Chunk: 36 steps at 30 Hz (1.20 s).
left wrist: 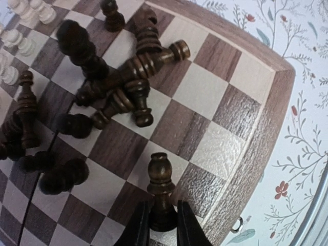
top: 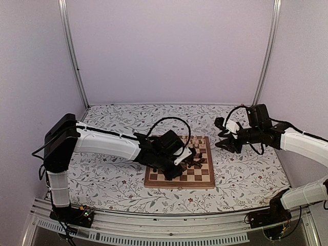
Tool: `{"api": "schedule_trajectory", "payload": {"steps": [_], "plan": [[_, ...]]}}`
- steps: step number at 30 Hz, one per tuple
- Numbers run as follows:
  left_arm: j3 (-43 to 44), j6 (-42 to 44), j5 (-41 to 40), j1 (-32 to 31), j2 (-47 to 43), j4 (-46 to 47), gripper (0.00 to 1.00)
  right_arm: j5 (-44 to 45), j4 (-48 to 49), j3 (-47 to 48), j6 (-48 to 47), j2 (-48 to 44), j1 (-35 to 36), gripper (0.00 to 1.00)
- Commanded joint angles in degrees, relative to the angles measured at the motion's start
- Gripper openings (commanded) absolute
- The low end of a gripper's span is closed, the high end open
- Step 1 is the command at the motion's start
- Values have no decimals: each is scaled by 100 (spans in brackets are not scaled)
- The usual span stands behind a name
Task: Set up the chess pieces on the board
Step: Pick up the chess piece from the chessboard, then place the chess piece on the chessboard.
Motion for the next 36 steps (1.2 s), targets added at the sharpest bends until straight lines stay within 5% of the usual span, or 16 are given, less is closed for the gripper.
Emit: {"api": "schedule_trajectory", "payload": {"steps": [1, 8, 18, 36], "plan": [[-536, -290, 290, 145, -675, 1632, 10, -1607, -358, 644, 729, 359, -9, 47], [-1167, -622, 297, 139, -1199, 3023, 11, -3045, -1027, 1663, 1536, 1465, -15, 49], [-1193, -633, 233, 123, -1321, 3193, 12, -4284, -1583, 2419, 1938, 2646, 274, 58], [-1225, -625, 231, 86, -1405, 3287, 12, -4298, -1615, 2519, 2004, 2992, 511, 30]]}}
